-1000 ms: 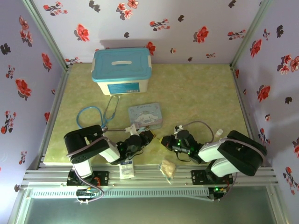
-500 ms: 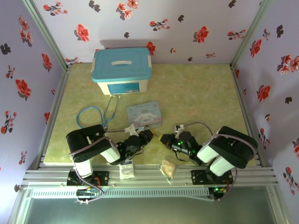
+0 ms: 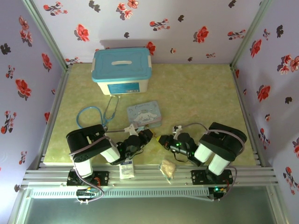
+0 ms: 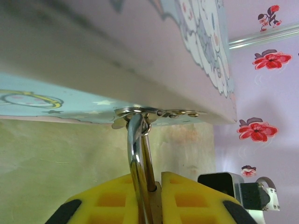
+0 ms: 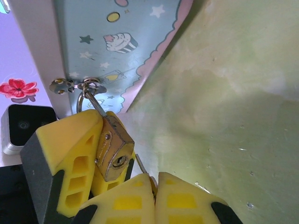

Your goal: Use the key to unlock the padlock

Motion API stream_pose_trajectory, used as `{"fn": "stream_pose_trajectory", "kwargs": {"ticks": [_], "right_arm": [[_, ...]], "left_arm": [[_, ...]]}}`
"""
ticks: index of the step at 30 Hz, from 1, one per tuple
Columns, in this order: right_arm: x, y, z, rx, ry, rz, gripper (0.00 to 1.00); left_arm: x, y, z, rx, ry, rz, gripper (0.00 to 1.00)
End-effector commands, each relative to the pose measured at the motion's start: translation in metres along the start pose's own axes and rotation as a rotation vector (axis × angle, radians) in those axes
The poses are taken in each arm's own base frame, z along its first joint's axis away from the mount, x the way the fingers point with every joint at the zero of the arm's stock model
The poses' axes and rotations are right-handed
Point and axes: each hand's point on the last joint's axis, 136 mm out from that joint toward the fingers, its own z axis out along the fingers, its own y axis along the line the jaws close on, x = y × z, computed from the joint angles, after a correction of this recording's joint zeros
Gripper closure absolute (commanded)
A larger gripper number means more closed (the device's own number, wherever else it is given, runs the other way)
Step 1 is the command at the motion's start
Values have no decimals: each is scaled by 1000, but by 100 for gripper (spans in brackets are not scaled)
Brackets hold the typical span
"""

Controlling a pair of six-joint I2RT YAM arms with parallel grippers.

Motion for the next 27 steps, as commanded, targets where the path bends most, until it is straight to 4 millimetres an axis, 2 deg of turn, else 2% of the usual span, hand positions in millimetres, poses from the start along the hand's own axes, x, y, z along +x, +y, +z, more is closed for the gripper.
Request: {"fn": "stream_pose_trajectory", "kwargs": {"ticks": [1,4,17,23,27], "right_arm": [[0,21,-2,-81,-16,-29,100],[-5,24,-10,-91,-48,-33,100],[-5,25,-4,-75,-43,-23,100],[-12,8,-11,-30,-95,-4,100],[-8,5,-10,-15,-74,-9,100]], "left_arm": [[-5,6,0,-11,-22,-38,100],[-5,8,0,-17,-26,-41,100],[-4,2,2,5,-17,-60,100],[-5,0,2,5,-21,-55,100],[-5,-1,4,5,-21,-52,100]]}}
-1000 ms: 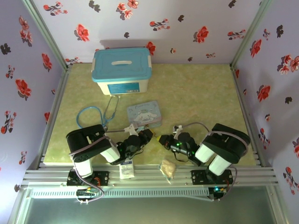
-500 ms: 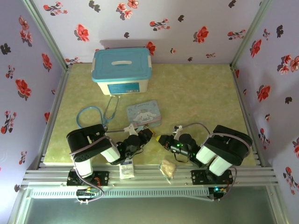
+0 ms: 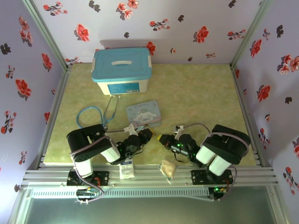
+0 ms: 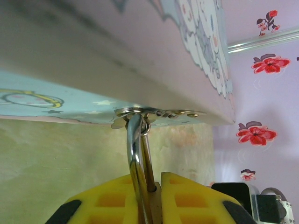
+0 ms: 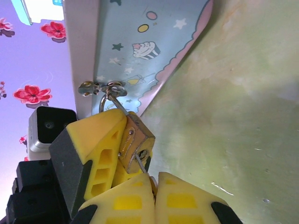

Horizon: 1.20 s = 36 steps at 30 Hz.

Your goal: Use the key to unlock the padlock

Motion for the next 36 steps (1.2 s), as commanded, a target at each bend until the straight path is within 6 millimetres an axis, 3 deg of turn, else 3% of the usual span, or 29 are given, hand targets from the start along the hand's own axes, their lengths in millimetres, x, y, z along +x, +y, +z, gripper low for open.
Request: {"fn": "stream_pose_trajectory", "kwargs": {"ticks": [1,6,16,22,28,36], "right_arm": [[-1,-4,-1,15,-16,-5,100],[-3,7,-1,-28,-26,-9,100],[0,7,10,-29,-2,-6,100],[-3,21,6,-76,-11,-32,100],[-4,22,4,-68,-9,-45,100],[-9,28,13,-94,-13,-22,100]], "left_arm": [[-2,-2,3,6,-8,-45,100],[0,-2,5,4,-2,-50,100],[7,-9,7,18,20,-42,100],[9,-3,8,10,23,-55,100],[9,-3,8,7,22,-48,100],[11,-14,5,48,38,-74,100]]}}
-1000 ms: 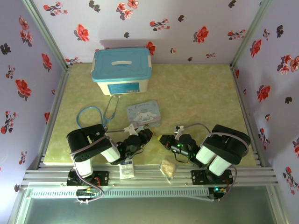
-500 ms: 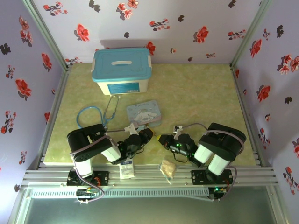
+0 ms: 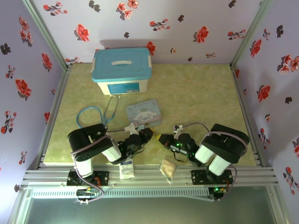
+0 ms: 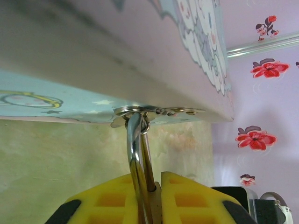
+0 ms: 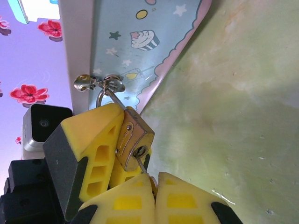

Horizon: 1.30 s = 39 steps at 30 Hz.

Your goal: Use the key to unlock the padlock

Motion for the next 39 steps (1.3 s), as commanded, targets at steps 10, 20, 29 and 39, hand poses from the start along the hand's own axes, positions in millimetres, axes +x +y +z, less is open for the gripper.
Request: {"fn": "stream_pose_trajectory", "kwargs": {"ticks": [10,20,29,39], "right_arm": [[-19,41,3,-139,-47,-5,100],[-22,43,6,-146,-45,25,100],[-27,65,12,-208,-31,58,100],[-23,78,13,-267,75,-82,100]], "left_arm": [[14,-17,1,59,58,-79,100],[13,-26,0,87,56,-100,100],[15,-52,2,150,77,-127,100],[10,-76,-2,208,84,-174,100]]}}
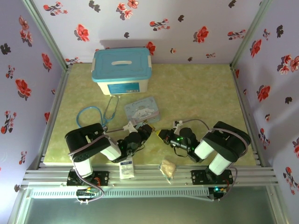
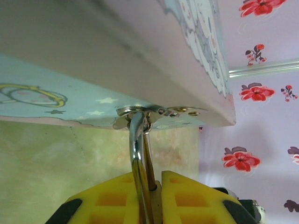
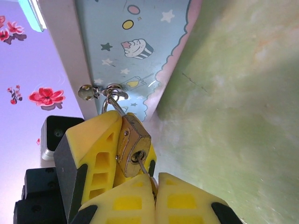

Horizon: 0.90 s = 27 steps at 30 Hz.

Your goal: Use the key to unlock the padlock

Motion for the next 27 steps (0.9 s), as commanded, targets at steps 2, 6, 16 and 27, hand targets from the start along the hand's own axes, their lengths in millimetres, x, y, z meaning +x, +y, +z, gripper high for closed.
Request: {"fn": "stream_pose_trajectory", "kwargs": {"ticks": [2,6,16,27], "right_arm": [[-3,61,9,-207,42,-136,100],[-2,59,13,-207,81,-145,100],[-7,50,17,-183,81,-116,100],[-2,86,9,-275,61,-134,100]], "left_arm": [[28,-63,-7,188,151,-110,100],[22,-72,-10,204,141,-90,100],[20,-66,-8,175,141,-76,100],[26,-73,0,190,152,-94,100]]}}
